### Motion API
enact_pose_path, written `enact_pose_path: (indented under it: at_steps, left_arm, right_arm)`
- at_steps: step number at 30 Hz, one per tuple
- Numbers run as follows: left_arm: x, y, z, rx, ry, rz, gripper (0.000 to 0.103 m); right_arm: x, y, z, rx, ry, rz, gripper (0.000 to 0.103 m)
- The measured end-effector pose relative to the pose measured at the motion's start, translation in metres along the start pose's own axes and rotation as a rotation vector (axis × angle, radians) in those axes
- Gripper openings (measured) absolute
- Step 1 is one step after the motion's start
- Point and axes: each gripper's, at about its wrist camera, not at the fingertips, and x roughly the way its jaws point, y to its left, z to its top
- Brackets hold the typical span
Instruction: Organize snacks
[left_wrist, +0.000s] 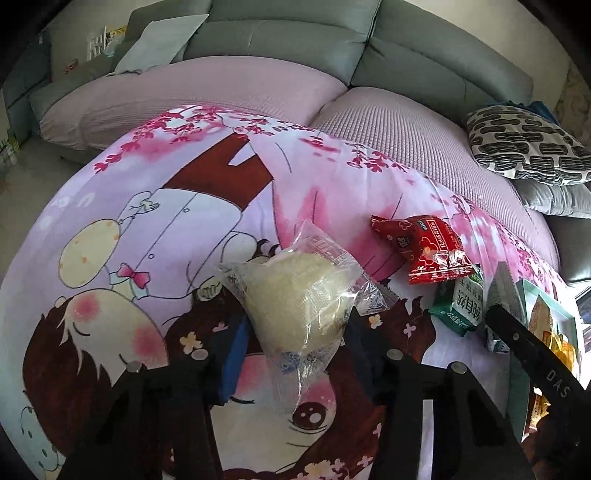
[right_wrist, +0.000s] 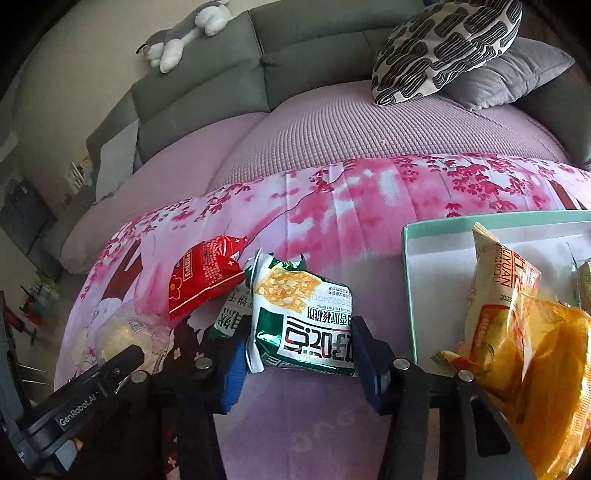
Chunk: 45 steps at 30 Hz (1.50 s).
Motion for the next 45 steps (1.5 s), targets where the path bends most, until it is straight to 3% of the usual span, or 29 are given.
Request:
enact_pose_path:
  at_steps: [9,22,30,45]
  left_arm:
    - [-0.023,0.002,-0.001,-0.028,-0.041,-0.009,0.051]
    - [-0.061,-0.038,-0.002,0.025,-0.121,-0.073,0.051]
    - [-0.077,-0.084,-0.007,0.098,-0.151,-0.132,0.051]
    - [-0.095,-0.177,-0.03,0.268,-0.19,-0.248,0.051]
  right_arm:
    - [-0.035,0.003,-0.008,-0.009,-0.047,0.025,0.053]
    - [-0.105,0.0,-0.014,-0.016,-0.168,0.031,0.053]
    - [-0.132,-0.042,-0.017,0.044,-0.201,-0.044,0.053]
    - [-0.172,-0.161,-0.016,0.224,-0.265,-0.207,0.053]
